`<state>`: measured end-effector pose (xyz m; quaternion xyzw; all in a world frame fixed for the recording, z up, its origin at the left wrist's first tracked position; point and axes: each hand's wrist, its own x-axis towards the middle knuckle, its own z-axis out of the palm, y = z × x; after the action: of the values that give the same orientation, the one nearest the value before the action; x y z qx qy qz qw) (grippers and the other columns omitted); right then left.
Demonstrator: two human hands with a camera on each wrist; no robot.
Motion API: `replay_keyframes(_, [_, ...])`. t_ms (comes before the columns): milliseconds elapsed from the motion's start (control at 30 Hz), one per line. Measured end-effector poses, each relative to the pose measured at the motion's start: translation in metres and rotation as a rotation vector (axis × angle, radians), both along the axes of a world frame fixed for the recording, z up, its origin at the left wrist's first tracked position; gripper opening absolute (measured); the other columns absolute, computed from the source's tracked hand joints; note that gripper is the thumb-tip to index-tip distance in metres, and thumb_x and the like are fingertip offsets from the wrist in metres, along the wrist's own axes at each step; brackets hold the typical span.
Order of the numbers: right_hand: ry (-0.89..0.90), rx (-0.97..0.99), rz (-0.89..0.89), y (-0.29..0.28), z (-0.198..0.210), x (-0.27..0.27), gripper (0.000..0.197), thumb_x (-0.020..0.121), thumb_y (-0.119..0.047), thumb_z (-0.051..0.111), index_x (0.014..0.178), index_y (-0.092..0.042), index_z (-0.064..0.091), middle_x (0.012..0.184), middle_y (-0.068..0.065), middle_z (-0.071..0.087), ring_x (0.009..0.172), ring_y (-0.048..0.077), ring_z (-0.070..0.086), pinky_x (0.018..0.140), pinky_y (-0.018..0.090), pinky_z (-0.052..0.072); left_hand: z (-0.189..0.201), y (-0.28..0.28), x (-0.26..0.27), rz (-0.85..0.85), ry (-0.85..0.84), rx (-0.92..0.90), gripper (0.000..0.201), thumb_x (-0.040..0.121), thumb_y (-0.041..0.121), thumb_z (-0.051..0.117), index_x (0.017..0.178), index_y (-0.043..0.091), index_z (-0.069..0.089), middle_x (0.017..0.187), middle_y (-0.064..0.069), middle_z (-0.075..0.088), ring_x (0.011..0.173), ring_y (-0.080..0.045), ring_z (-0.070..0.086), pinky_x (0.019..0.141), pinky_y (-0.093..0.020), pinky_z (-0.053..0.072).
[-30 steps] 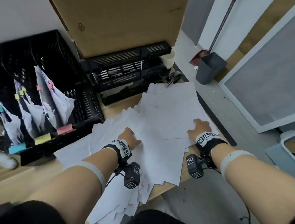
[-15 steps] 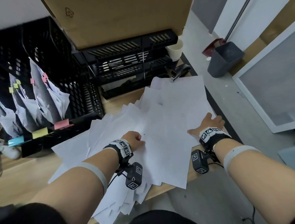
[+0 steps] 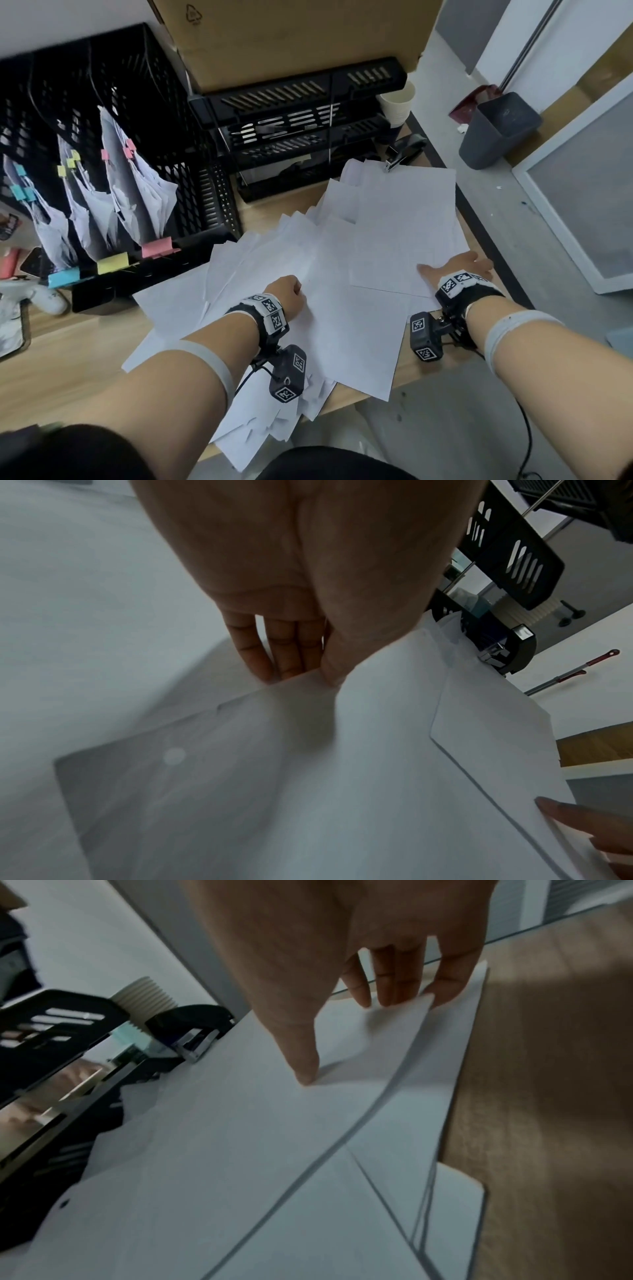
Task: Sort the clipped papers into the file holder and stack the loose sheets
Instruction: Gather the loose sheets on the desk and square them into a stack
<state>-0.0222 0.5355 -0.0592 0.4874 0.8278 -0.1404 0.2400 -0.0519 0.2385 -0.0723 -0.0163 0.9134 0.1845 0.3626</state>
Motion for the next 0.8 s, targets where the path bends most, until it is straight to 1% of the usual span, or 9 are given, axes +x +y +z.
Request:
replay_keyframes(100, [0.12, -0.153, -0.078, 0.003, -0.001, 0.004, 0.087, 0.083, -0.029, 0.07, 0.145, -0.001, 0.016, 0.126, 0.019, 0.045, 0.12, 0.039, 0.051, 0.084, 0.042, 0.045, -0.004, -0.004, 0.004, 0.051, 0.011, 0.021, 0.004, 0.093, 0.018, 0.053, 0.092, 0.015, 0.05, 0.093, -0.002, 0.057, 0.082, -0.024, 0.052, 0.073, -0.029, 0.04])
replay_keyframes(200, [0.174, -0.234, -0.055, 0.002, -0.001, 0.011, 0.059, 0.091, -0.013, 0.056, 0.141, -0.001, 0.028, 0.118, 0.017, 0.052, 0.103, 0.035, 0.056, 0.076, 0.034, 0.041, -0.003, -0.005, 0.006, 0.082, 0.013, 0.032, 0.004, 0.094, 0.017, 0.053, 0.092, 0.016, 0.05, 0.092, -0.002, 0.056, 0.081, -0.024, 0.051, 0.071, -0.029, 0.04])
replay_keyframes(300, [0.211, -0.38, -0.017, -0.004, 0.002, 0.018, 0.022, 0.089, -0.013, 0.05, 0.11, -0.005, 0.052, 0.106, 0.016, 0.056, 0.081, 0.028, 0.053, 0.073, 0.031, 0.039, 0.001, -0.008, 0.006, 0.12, 0.037, 0.033, 0.004, 0.093, 0.013, 0.049, 0.09, 0.015, 0.047, 0.091, -0.005, 0.056, 0.078, -0.025, 0.049, 0.059, -0.027, 0.036])
replay_keyframes(367, [0.204, -0.49, -0.069, -0.011, 0.006, 0.025, 0.016, 0.085, -0.016, 0.053, 0.096, -0.005, 0.055, 0.089, 0.015, 0.058, 0.068, 0.026, 0.053, 0.065, 0.031, 0.041, 0.005, -0.014, 0.006, 0.17, 0.074, 0.023, 0.004, 0.094, 0.011, 0.047, 0.092, 0.014, 0.048, 0.092, -0.008, 0.056, 0.078, -0.026, 0.049, 0.058, -0.028, 0.036])
replay_keyframes(433, [0.157, -0.573, -0.076, -0.021, 0.008, 0.034, 0.012, 0.084, -0.017, 0.059, 0.087, -0.006, 0.057, 0.081, 0.013, 0.059, 0.067, 0.026, 0.056, 0.062, 0.03, 0.046, 0.012, -0.022, 0.006, 0.192, 0.101, -0.018, 0.009, 0.096, 0.01, 0.045, 0.1, 0.011, 0.053, 0.099, -0.014, 0.06, 0.084, -0.03, 0.053, 0.068, -0.03, 0.039])
replay_keyframes(500, [0.102, -0.636, -0.037, -0.035, 0.009, 0.045, 0.012, 0.086, -0.018, 0.062, 0.077, -0.013, 0.057, 0.085, 0.011, 0.061, 0.068, 0.025, 0.059, 0.062, 0.03, 0.053, 0.018, -0.033, 0.005, 0.165, 0.113, -0.091, 0.022, 0.097, 0.011, 0.046, 0.114, 0.005, 0.056, 0.114, -0.018, 0.061, 0.099, -0.036, 0.059, 0.079, -0.035, 0.044])
replay_keyframes(600, [-0.017, -0.706, -0.025, -0.062, 0.012, 0.063, 0.007, 0.083, -0.013, 0.063, 0.083, -0.008, 0.06, 0.084, 0.015, 0.065, 0.064, 0.027, 0.065, 0.051, 0.027, 0.055, 0.023, -0.053, 0.005, 0.146, 0.145, -0.199, 0.03, 0.095, 0.016, 0.047, 0.122, 0.005, 0.057, 0.128, -0.019, 0.049, 0.116, -0.039, 0.054, 0.096, -0.041, 0.047])
replay_keyframes(733, [-0.145, -0.791, -0.018, -0.104, 0.016, 0.082, 0.027, 0.074, -0.01, 0.061, 0.095, 0.006, 0.062, 0.088, 0.028, 0.073, 0.081, 0.041, 0.074, 0.077, 0.049, 0.061, 0.025, -0.073, 0.012, 0.182, 0.223, -0.264, 0.023, 0.09, 0.017, 0.051, 0.111, 0.012, 0.058, 0.128, -0.013, 0.04, 0.118, -0.036, 0.043, 0.096, -0.045, 0.044])
replay_keyframes(800, [-0.175, -0.811, 0.008, -0.125, 0.019, 0.089, 0.028, 0.072, -0.01, 0.06, 0.095, 0.007, 0.063, 0.087, 0.027, 0.074, 0.086, 0.041, 0.073, 0.084, 0.052, 0.058, 0.025, -0.079, 0.015, 0.198, 0.237, -0.252, 0.023, 0.089, 0.02, 0.054, 0.11, 0.011, 0.056, 0.129, -0.013, 0.038, 0.12, -0.034, 0.041, 0.096, -0.046, 0.044])
